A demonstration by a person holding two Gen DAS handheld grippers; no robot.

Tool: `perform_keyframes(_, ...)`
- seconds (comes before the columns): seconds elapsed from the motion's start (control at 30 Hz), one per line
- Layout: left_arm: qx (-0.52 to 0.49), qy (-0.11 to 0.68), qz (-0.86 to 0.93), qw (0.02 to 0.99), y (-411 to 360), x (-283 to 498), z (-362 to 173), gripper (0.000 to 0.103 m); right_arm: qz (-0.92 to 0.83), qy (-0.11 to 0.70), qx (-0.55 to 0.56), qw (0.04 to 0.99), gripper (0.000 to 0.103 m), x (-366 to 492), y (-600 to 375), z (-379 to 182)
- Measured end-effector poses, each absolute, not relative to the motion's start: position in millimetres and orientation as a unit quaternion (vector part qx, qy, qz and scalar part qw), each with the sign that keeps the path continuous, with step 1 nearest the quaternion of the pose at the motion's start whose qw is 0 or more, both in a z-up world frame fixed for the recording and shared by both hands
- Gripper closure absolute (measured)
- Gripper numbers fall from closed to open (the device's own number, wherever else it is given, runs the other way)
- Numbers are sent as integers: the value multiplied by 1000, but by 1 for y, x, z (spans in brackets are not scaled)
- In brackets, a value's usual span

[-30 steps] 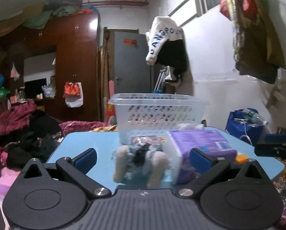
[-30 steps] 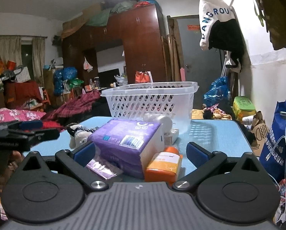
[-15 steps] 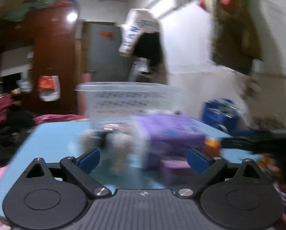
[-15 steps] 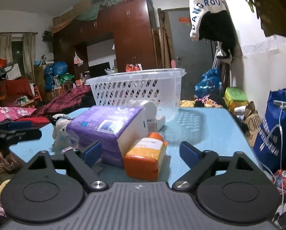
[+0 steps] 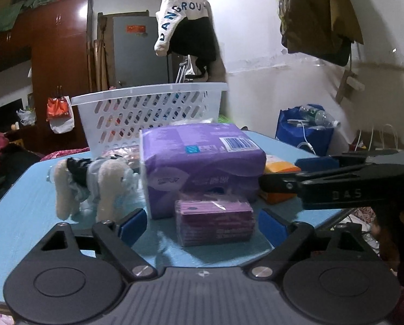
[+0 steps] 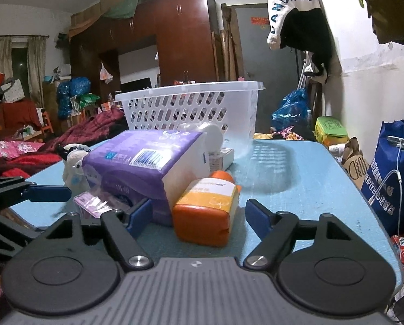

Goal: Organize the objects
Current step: 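Grasp the orange bottle with the right gripper while the left gripper grasps the small purple box, then lift both held items and carry them over the white basket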

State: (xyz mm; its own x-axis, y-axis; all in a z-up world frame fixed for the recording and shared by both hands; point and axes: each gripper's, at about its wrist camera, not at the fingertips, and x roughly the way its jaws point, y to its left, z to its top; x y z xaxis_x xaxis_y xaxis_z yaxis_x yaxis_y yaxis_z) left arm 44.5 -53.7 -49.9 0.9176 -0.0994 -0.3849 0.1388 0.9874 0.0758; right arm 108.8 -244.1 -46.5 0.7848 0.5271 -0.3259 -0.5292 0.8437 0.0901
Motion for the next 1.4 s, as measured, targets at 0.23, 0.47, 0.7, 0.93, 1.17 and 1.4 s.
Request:
perform_keyframes(0.23, 53, 209, -47, 975, -59, 53, -58, 27, 270, 171, -11, 948, 32, 110, -242, -50)
perform_keyframes(0.47, 57, 201, -47, 977, -61, 50, -59, 35, 257, 165, -36, 952, 46, 107, -237, -53)
perform_keyframes(0.7, 53, 175, -49, 982, -56, 40, -53, 35, 249, 157, -43, 955, 47, 100, -243, -54)
perform_keyframes(0.93, 45, 144, -52, 987, -51, 30, -45, 35, 231, 126, -50, 964, 48, 88, -256, -41)
perform_keyframes(1.17, 41, 136, -50, 989, -45, 28, -40, 35, 226, 120, -51, 965, 48, 90, -257, -37)
perform_keyframes(1.4, 38, 132, -50, 989, -44, 28, -39, 35, 227, 117, -52, 965, 49, 89, -258, -34)
